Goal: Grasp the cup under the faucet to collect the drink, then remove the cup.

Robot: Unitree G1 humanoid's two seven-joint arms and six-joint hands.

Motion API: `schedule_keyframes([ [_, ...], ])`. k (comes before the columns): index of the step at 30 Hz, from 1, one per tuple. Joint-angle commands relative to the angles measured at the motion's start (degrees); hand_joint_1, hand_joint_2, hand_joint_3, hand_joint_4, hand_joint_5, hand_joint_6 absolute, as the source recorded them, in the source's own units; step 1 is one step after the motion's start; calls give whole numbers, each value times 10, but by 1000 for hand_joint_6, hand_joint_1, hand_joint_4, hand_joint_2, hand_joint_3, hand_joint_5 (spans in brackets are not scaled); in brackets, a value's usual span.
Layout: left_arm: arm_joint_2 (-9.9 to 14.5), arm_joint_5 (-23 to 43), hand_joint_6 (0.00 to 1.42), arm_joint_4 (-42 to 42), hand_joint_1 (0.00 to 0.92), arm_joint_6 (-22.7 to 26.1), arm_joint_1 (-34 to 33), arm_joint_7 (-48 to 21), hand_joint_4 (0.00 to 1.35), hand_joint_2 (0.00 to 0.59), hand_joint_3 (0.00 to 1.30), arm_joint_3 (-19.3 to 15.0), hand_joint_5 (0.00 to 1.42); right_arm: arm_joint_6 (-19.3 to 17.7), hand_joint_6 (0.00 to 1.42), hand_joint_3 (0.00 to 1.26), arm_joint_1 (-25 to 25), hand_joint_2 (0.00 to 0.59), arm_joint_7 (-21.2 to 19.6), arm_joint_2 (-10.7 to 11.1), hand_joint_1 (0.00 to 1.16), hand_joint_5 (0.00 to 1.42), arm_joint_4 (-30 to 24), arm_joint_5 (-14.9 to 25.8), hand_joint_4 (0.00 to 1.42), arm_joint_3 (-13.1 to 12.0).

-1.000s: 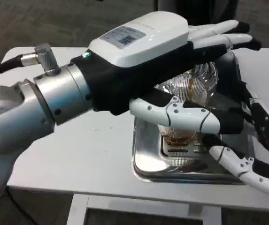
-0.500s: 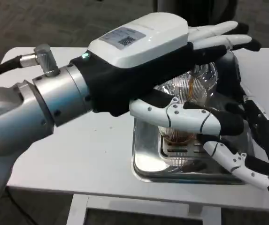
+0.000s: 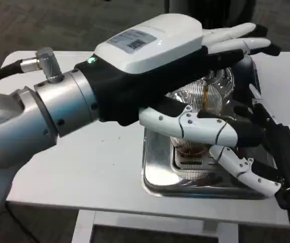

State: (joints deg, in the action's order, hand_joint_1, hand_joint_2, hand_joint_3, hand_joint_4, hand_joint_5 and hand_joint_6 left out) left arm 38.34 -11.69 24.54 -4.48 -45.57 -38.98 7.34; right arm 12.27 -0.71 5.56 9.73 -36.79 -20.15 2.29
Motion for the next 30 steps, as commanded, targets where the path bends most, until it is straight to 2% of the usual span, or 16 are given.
schedule_keyframes([
  [1,14,1,124,4,0,-3,14,-18,17,109,118,0,62,-13,215,45,6,274,-9,-4,541,123,13,-3,54,8],
  [30,22,7,124,-10,0,-18,21,-22,17,104,118,-19,62,-4,212,55,74,283,-28,-19,528,133,79,-5,54,28],
])
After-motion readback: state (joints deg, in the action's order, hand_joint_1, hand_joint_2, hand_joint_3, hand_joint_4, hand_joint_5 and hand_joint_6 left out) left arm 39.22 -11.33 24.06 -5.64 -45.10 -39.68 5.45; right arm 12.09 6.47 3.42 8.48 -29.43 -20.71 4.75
